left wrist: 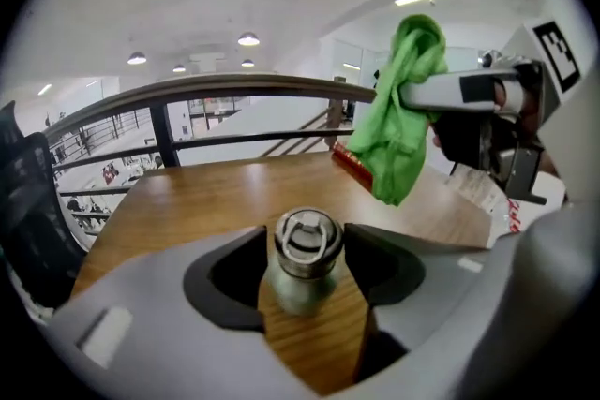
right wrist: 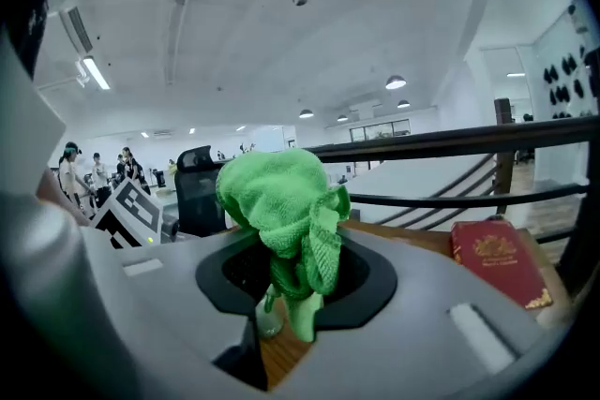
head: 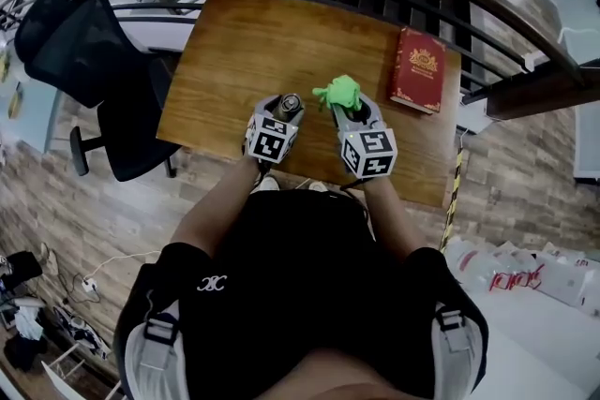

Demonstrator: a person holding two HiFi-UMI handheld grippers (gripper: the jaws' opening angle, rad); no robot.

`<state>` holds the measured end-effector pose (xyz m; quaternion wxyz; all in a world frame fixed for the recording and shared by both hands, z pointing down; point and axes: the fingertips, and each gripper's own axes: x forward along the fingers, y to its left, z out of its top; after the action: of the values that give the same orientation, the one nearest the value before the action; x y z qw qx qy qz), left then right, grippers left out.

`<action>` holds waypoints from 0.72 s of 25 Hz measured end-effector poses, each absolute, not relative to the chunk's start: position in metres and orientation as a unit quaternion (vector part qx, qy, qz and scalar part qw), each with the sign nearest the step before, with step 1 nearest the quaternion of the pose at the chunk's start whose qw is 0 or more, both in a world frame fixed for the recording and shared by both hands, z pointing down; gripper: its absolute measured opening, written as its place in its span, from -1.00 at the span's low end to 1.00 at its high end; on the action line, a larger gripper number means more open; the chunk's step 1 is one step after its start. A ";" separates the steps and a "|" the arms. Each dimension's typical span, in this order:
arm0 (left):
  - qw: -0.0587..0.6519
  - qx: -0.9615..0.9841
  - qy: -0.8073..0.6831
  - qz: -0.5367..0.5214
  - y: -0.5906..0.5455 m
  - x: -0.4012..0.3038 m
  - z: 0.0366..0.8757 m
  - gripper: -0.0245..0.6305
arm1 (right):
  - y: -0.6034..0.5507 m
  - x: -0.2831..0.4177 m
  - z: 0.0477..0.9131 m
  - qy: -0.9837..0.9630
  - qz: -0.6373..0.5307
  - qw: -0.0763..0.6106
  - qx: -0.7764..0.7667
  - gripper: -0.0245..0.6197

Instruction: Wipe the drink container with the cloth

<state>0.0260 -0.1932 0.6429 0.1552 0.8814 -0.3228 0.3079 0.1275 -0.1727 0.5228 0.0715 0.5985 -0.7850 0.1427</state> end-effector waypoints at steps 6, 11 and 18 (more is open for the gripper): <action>0.078 0.907 -0.367 0.194 -0.217 0.019 0.581 0.02 | -0.170 0.141 0.502 -0.770 0.111 0.059 0.625 -0.61; 0.090 0.891 -0.436 0.086 -0.233 -0.024 0.506 -0.41 | -0.179 0.146 0.471 -0.763 0.074 0.039 0.641 -0.61; 0.077 0.835 -0.542 0.054 -0.220 -0.113 0.451 -0.76 | -0.182 0.131 0.421 -0.776 0.027 0.009 0.631 -0.62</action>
<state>-0.1133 -0.2202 0.4508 0.0767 0.8350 -0.5421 0.0539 0.1311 -0.1823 0.4212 0.0087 0.6306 -0.7756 0.0271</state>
